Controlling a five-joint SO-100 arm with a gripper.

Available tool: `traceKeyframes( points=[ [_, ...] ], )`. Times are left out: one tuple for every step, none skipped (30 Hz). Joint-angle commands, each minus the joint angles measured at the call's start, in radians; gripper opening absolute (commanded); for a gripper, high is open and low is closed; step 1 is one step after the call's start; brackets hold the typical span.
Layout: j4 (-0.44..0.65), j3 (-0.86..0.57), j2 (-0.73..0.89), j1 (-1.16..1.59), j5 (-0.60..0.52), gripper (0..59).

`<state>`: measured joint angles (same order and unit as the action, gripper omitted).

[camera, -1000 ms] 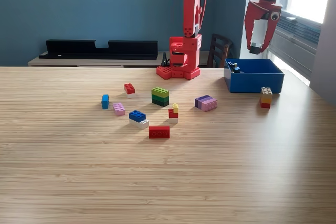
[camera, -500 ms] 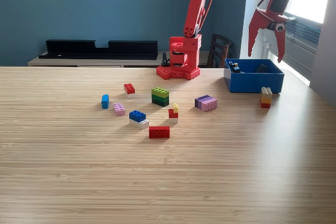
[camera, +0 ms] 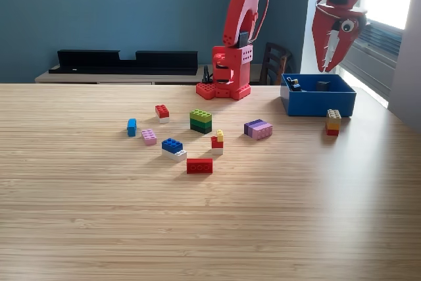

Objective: Grasp a lego block and put it in the bin.

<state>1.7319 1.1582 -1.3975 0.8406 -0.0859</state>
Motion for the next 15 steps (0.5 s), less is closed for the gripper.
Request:
traceKeyframes(
  points=[
    [0.034,-0.092,-0.021,-0.25,-0.008,0.1],
    [0.034,-0.104,-0.021,-0.301,-0.003,0.1],
    [0.034,-0.118,-0.017,-0.347,0.002,0.1],
    [0.034,-0.132,-0.014,-0.387,0.011,0.1],
    [0.034,-0.143,-0.014,-0.422,0.018,0.1],
    [0.034,-0.15,-0.014,-0.449,0.029,0.1],
    [0.034,-0.156,-0.014,-0.471,0.035,0.1],
    [0.034,-0.163,-0.014,-0.486,0.037,0.1],
    [0.034,-0.17,-0.014,-0.497,0.037,0.1],
    [0.034,-0.176,-0.014,-0.505,0.037,0.1],
    [0.034,-0.179,-0.012,-0.511,0.032,0.1],
    [0.034,-0.179,-0.012,-0.515,0.029,0.1],
    [0.032,-0.176,-0.012,-0.518,0.028,0.1],
    [0.032,-0.169,-0.009,-0.522,0.026,0.1],
    [0.032,-0.161,-0.009,-0.523,0.026,0.1]
  ],
)
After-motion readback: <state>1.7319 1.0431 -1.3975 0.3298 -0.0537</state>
